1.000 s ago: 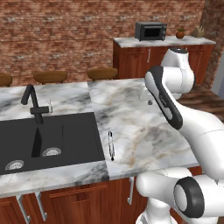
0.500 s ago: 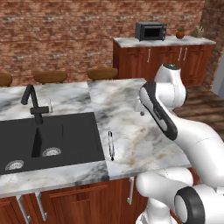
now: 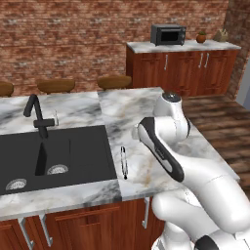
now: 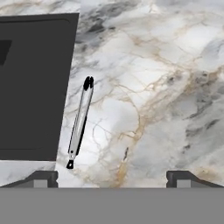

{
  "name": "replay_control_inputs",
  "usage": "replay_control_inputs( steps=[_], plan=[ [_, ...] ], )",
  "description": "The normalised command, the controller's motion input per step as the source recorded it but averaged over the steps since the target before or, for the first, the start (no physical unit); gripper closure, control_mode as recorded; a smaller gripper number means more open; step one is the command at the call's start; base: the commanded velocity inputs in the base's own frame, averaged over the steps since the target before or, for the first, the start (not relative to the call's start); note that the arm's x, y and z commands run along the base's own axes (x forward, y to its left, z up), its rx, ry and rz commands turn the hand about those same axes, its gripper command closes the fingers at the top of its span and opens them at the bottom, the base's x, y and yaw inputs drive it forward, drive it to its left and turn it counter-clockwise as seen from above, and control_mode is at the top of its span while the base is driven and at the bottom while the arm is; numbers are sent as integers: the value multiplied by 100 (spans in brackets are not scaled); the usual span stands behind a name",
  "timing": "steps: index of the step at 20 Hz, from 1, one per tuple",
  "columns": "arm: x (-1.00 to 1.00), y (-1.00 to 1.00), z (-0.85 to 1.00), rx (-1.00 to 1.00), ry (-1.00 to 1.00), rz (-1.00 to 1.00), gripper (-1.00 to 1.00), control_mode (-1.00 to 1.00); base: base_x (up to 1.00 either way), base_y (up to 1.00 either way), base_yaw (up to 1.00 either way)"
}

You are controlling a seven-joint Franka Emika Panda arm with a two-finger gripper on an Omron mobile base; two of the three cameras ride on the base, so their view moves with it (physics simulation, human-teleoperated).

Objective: Pick up the tongs from the counter and place them near the plate next to the oven.

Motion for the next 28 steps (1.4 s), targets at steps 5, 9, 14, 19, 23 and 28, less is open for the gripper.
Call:
replay_control_inputs(
  steps=[5,9,14,19,23,28],
  plan=[
    [9,58,-20,0,0,0,-100,-100,0,0,0],
    [8,52,-19,-1,0,0,-100,-100,0,0,0],
    [2,34,-27,0,0,0,-100,-100,0,0,0],
    [0,3,-38,0,0,0,-100,-100,0,0,0],
    [5,0,-40,0,0,0,-100,-100,0,0,0],
    [21,0,-36,0,0,0,-100,-100,0,0,0]
  ],
)
